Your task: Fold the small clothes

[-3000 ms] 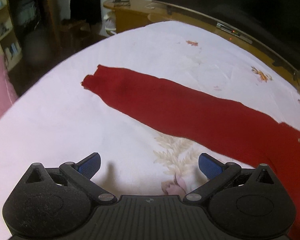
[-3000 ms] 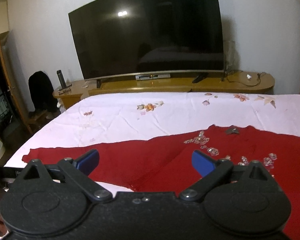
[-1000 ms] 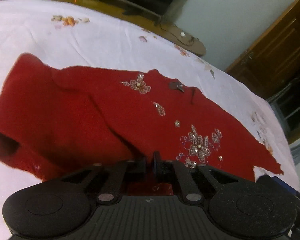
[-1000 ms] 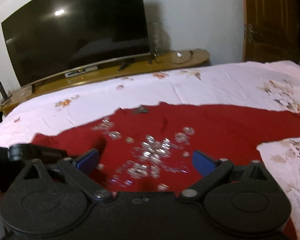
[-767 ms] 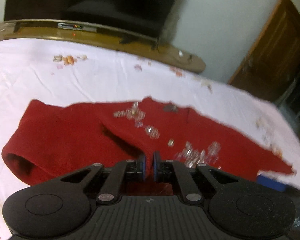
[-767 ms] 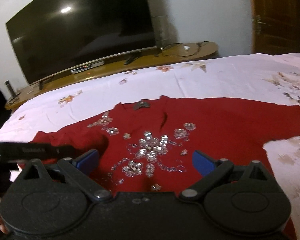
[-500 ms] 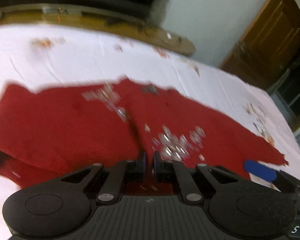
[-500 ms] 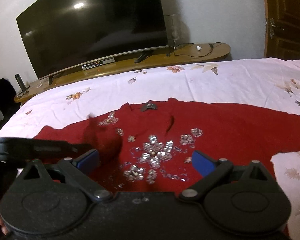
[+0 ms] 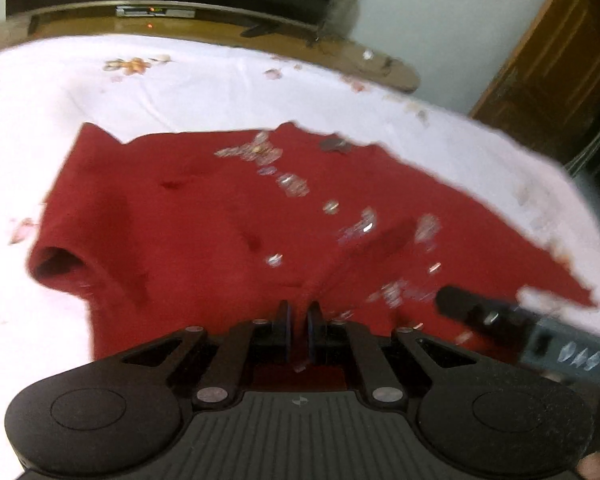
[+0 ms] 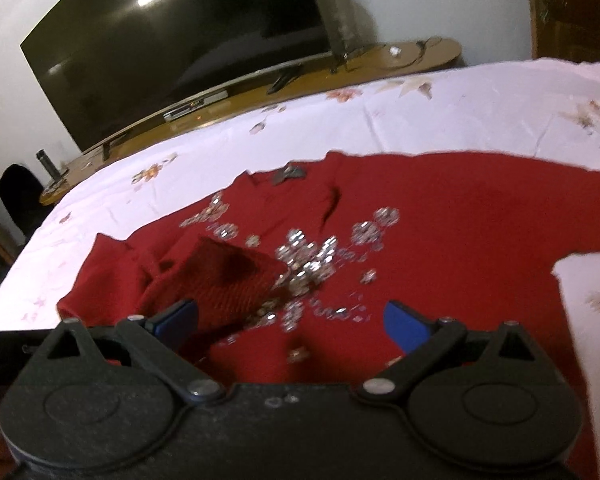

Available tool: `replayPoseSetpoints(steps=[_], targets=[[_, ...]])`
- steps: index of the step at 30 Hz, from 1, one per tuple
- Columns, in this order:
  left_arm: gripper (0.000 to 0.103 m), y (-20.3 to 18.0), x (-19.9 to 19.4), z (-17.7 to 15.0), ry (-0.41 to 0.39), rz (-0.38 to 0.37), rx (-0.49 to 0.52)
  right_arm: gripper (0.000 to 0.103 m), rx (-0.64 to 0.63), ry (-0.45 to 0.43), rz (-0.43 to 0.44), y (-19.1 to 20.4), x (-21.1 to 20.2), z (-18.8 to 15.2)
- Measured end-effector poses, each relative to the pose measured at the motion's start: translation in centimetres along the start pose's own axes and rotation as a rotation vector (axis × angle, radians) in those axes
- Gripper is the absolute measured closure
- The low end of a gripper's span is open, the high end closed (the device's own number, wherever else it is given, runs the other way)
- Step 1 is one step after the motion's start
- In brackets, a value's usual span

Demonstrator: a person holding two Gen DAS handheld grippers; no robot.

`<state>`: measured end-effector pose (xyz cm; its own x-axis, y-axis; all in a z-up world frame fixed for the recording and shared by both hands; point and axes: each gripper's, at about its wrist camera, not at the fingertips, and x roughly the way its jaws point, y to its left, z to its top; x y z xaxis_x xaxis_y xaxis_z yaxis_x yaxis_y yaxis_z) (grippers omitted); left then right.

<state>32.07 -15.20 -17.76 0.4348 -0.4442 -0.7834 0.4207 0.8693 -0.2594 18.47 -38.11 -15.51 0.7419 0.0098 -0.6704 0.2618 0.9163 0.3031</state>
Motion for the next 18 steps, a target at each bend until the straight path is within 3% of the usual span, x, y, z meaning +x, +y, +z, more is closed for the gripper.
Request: replayPoseSetpoints(steps=[4, 7, 8, 9, 10, 11, 13, 14, 16, 18], targets=[[0.098, -2.0, 0.1, -0.9, 0.007, -0.021, 0.094, 0.004, -0.018, 0.005, -0.001, 0.8, 0.1, -0.1], [0.095, -2.4, -0.8, -0.6, -0.005, -0.044, 0.075, 0.004, -0.027, -0.011, -0.019, 0.9, -0.5, 0.0], [0.077, -2.5, -1.2, -0.4, -0.010, -0.036, 0.076, 0.004, -0.029, -0.016, -0.027, 0.8, -0.6, 0.0], [0.032, -2.8, -1.6, -0.4, -0.023, -0.019, 0.091, 0.004, -0.030, -0.021, -0.034, 0.7, -0.8, 0.1], [0.008, -3.2, -2.0, -0.4, -0.046, 0.013, 0.109, 0.004, -0.030, -0.024, -0.040, 0.6, -0.9, 0.1], [0.000, -3.8, -2.7, -0.9, -0.105, 0.074, 0.142, 0.004, -0.024, -0.024, -0.045, 0.3, -1.0, 0.1], [0.000, -4.5, -3.1, -1.6, -0.168, 0.104, 0.220, 0.003, 0.005, -0.031, -0.041, -0.1, -1.3, 0.0], [0.000, -4.6, -2.8, -1.7, -0.152, 0.105, 0.237, 0.003, 0.007, -0.028, -0.047, -0.2, -1.3, -0.1], [0.000, -3.9, -1.9, -1.6, -0.086, 0.099, 0.194, 0.004, 0.011, -0.021, -0.041, -0.4, -1.4, -0.2], [0.000, -2.5, -1.7, -1.4, -0.073, 0.103, 0.123, 0.005, 0.042, 0.000, -0.013, -0.7, -1.5, -0.5]])
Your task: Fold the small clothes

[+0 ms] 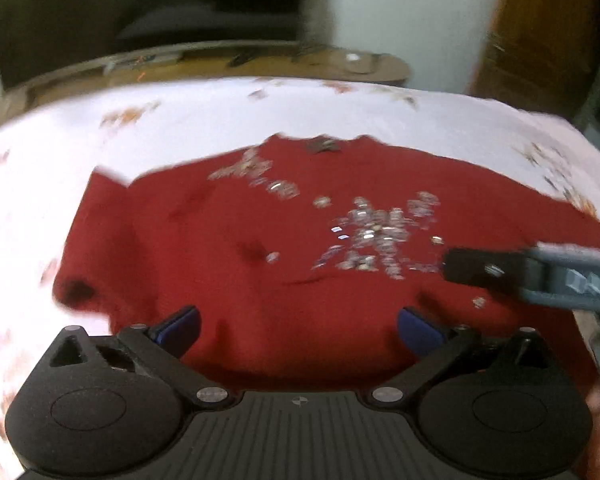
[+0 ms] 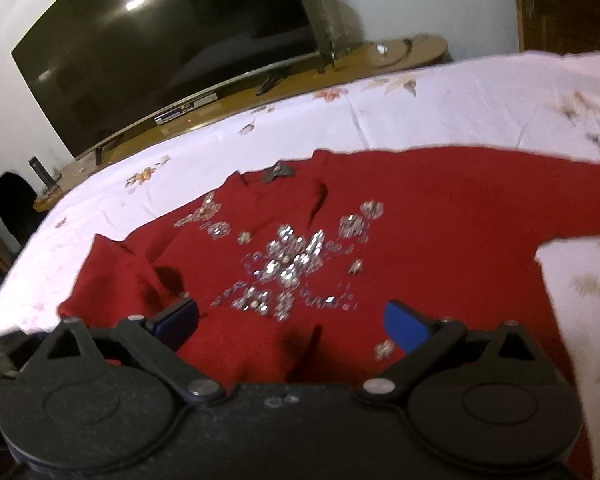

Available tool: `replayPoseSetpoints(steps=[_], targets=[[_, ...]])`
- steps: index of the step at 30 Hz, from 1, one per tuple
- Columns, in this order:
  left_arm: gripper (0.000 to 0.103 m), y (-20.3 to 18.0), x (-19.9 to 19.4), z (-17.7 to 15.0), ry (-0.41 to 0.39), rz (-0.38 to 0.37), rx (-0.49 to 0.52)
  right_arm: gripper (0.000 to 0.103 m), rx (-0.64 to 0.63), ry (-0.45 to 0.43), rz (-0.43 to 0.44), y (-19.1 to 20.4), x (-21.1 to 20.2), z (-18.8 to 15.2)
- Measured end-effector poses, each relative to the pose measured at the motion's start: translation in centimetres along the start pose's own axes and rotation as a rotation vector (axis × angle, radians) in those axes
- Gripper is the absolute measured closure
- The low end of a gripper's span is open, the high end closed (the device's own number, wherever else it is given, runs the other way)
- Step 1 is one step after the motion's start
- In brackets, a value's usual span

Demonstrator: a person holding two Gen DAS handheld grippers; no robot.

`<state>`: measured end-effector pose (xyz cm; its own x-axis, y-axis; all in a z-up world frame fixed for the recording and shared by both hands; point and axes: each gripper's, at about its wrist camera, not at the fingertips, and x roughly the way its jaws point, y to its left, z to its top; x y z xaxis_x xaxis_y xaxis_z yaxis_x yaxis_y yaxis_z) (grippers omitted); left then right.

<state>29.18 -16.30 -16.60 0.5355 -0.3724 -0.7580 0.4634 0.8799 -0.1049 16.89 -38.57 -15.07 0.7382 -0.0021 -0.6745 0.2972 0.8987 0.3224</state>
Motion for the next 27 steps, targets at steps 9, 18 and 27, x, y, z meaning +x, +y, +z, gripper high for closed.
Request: replayPoseSetpoints(steps=[9, 18, 27], targets=[[0.000, 7.5, 0.5, -0.8, -0.041, 0.140, -0.169, 0.040, 0.040, 0.131, 0.031, -0.1, 1.5, -2.7], [0.000, 8.4, 0.5, -1.4, -0.051, 0.149, -0.188, 0.077, 0.105, 0.162, 0.111, 0.3, 3.7, -3.5], [0.000, 8.4, 0.3, -0.5, -0.077, 0.175, -0.208, 0.090, -0.073, -0.009, 0.086, 2.1, 1.6, -0.1]])
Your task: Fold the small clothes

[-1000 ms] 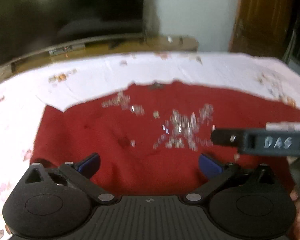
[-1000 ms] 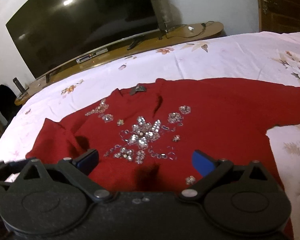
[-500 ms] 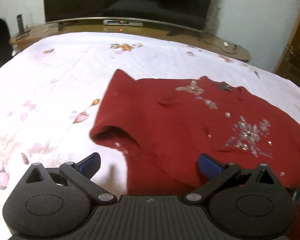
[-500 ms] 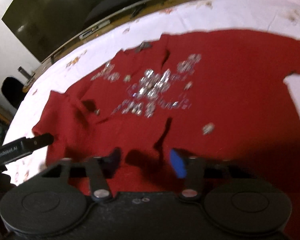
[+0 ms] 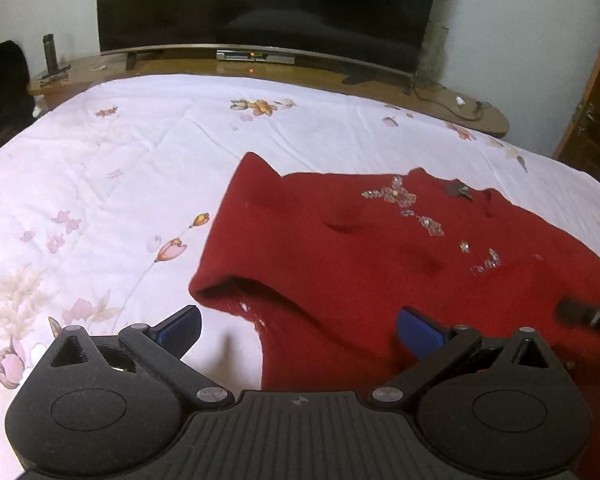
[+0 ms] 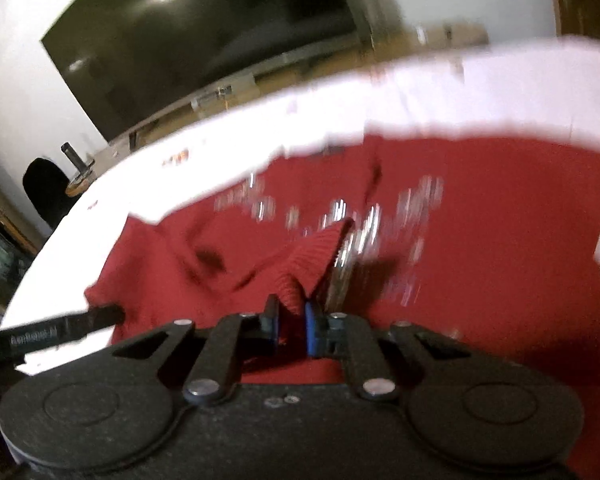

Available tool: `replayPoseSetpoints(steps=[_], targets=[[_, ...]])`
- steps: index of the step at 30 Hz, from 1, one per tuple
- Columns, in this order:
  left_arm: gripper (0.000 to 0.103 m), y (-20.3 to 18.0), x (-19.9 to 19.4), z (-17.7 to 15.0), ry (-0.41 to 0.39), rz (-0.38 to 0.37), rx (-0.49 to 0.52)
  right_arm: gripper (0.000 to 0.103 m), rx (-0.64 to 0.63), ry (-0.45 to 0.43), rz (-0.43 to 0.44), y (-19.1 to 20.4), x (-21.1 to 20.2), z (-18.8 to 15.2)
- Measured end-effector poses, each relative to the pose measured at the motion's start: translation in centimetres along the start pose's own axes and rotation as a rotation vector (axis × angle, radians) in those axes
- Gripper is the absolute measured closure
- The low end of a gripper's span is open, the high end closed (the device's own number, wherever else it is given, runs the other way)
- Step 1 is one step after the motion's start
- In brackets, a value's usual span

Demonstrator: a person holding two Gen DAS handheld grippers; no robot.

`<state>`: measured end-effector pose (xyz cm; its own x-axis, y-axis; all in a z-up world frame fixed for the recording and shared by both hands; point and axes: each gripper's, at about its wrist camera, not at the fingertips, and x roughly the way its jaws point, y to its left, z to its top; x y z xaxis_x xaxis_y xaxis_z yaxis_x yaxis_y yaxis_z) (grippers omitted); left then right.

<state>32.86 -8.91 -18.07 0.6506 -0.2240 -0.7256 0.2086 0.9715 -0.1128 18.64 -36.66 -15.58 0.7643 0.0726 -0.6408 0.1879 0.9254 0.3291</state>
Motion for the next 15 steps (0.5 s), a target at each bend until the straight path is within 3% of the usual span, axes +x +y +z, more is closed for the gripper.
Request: replayPoseSetpoints(steps=[3, 7, 13, 15], targets=[[0.000, -0.6, 0.2, 0.1, 0.000, 0.001, 0.000, 0.090, -0.066, -0.071, -0.056, -1.0, -0.7, 2.8], [0.000, -1.7, 0.5, -0.5, 0.020, -0.001, 0.006, 0.090, -0.108, -0.102, -0.144, -4.3, -0.7, 5.5], [0.000, -3.2, 0.7, -0.9, 0.028, -0.013, 0.007, 0.090, -0.089, -0.043, -0.242, -9.4, 1.3, 6.0], [0.000, -3.5, 0.9, -0.7, 0.029, -0.013, 0.004, 0.082, -0.079, 0.009, -0.243, -10.6, 2.2, 5.3]])
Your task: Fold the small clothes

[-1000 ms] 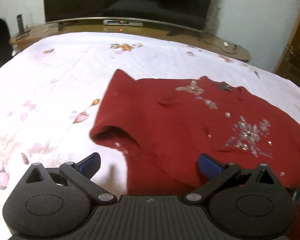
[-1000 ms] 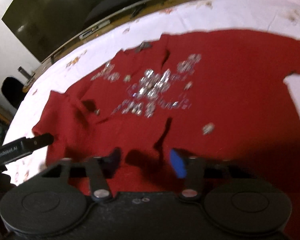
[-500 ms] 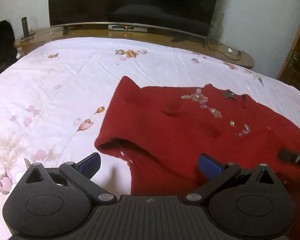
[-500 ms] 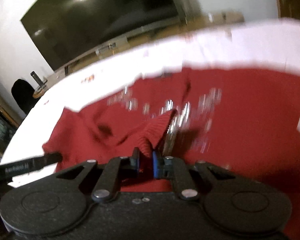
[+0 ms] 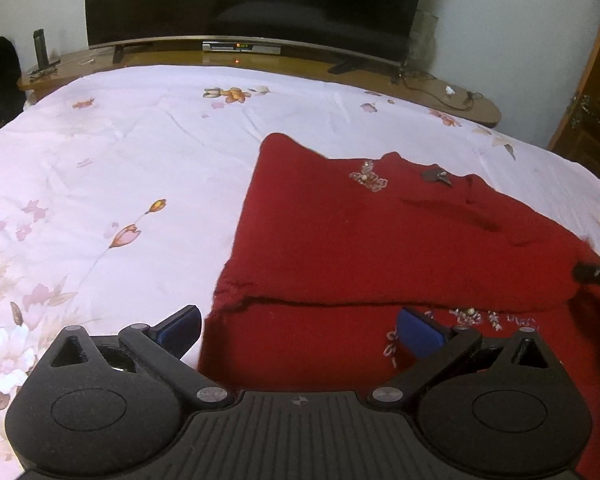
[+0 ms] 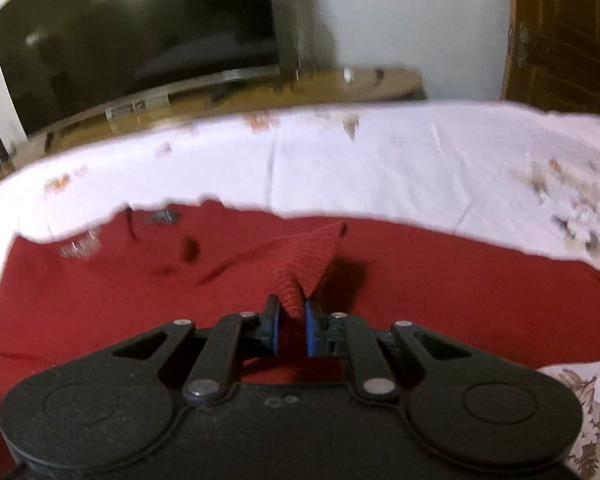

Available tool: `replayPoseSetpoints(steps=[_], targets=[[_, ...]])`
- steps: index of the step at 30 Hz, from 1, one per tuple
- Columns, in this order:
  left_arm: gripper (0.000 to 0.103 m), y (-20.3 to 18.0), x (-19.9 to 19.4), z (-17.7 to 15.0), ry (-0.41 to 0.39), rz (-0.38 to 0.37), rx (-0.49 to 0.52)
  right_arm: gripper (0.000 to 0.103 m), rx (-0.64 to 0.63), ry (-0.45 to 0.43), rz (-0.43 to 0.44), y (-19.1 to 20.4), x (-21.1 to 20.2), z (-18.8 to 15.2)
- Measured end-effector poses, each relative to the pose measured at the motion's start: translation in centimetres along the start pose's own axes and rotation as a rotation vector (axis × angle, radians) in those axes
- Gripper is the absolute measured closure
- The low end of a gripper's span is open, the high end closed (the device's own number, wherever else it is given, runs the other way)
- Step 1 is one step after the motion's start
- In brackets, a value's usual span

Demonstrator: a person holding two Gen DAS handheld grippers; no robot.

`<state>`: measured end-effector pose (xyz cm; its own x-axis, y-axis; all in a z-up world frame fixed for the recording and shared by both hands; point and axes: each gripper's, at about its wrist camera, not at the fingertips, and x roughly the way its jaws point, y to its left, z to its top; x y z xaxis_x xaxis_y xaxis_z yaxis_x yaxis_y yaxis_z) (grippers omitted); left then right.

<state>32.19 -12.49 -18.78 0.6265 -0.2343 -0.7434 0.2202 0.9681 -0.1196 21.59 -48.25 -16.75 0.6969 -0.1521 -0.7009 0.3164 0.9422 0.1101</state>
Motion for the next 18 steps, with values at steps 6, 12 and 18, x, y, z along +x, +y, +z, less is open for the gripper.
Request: replayPoseSetpoints(steps=[6, 12, 18], targets=[[0.000, -1.4, 1.1, 2.3, -0.016, -0.042, -0.019, 0.027, 0.013, 0.027, -0.016, -0.8, 1.0, -0.6], [0.000, -3.8, 4.4, 4.2, -0.007, -0.074, 0.019, 0.059, 0.029, -0.077, -0.031, -1.3, -0.8, 0.0], [0.000, -1.9, 8.1, 3.8, 0.025, -0.001, -0.012, 0.058, -0.003, -0.024, 0.034, 0.4, 0.7, -0.5]])
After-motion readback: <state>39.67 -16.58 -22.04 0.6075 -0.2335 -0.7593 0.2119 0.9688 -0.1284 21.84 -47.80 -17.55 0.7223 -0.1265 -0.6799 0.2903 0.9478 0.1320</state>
